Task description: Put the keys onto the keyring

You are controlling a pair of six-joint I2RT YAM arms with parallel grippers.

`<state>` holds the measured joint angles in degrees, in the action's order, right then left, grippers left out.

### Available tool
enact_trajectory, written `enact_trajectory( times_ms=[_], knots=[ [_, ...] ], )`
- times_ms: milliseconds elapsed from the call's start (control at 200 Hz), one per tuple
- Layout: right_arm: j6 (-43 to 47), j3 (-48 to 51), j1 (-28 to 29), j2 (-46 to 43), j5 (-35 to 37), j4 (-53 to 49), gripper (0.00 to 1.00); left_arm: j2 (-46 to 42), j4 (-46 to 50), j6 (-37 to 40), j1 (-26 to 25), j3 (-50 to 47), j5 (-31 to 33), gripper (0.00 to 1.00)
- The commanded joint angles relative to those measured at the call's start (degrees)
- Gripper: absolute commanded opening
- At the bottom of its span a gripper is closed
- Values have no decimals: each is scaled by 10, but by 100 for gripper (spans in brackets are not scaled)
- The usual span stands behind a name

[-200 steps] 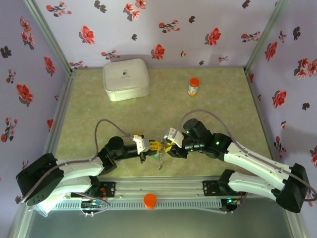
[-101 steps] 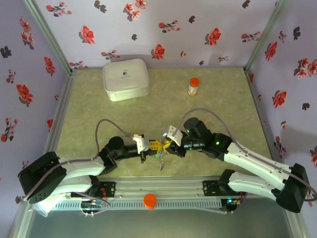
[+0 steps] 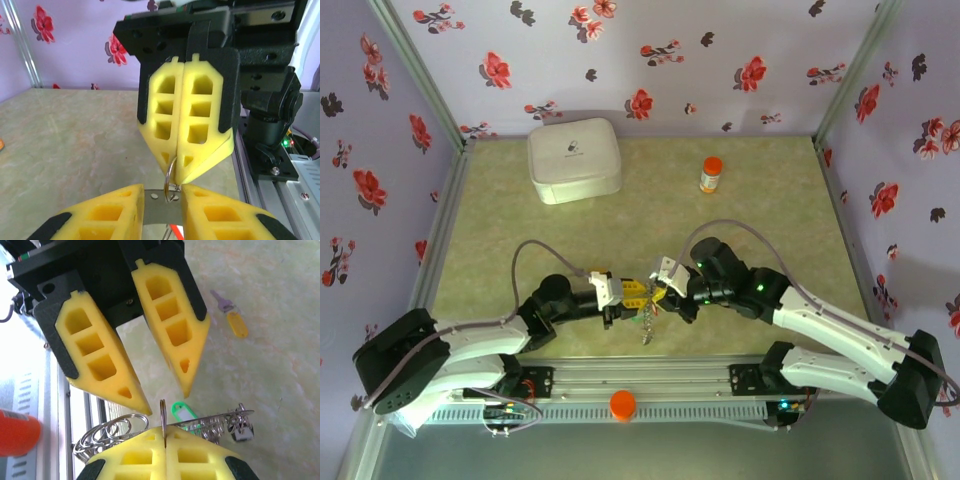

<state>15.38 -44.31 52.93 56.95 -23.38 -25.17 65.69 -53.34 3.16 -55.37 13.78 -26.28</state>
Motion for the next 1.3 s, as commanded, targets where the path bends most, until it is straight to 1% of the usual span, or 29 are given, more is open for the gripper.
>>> enact_trajectory(
  times_ms=[0, 85, 265, 415, 535, 555, 640, 680, 715, 805, 965, 1005, 1140, 1295],
  knots=[
    [43, -50, 9, 13, 15, -62, 0, -23, 125, 52, -8, 49, -11, 25],
    [58, -68, 15, 24, 25, -88, 0, -25, 162, 70, -11, 60, -14, 24],
    [89, -105, 31, 56, 45, -136, 0, -17, 159, 76, -12, 69, -21, 19],
    [103, -123, 42, 76, 52, -147, 0, -7, 157, 79, -12, 76, -30, 11],
    [99, -123, 43, 76, 37, -137, 0, -3, 143, 69, -12, 77, -38, 0],
    [96, -121, 43, 73, 36, -131, 0, -3, 139, 67, -12, 76, -39, 0],
    [80, -102, 39, 52, 35, -102, 16, -4, 120, 59, -12, 69, -40, 0],
    [70, -90, 34, 39, 32, -87, 20, -6, 108, 55, -12, 64, -40, 0],
    [61, -78, 27, 27, 28, -74, 22, -7, 96, 53, -12, 60, -39, 0],
    [42, -44, 9, -4, 17, -43, 24, -7, 58, 37, -11, 49, -36, 0],
    [18, 2, 1, -47, 21, -7, 27, 0, -19, 10, -11, 36, -36, 0],
    [14, 12, 0, -56, 23, -2, 27, 2, -30, 6, -11, 22, -36, 0],
    [7, 48, 0, -88, 26, 17, 27, 7, -55, -6, -11, 16, -35, 0],
    [-6, 56, 0, -87, 12, 40, 26, 14, -76, -15, -11, 16, -36, 0]
  ],
)
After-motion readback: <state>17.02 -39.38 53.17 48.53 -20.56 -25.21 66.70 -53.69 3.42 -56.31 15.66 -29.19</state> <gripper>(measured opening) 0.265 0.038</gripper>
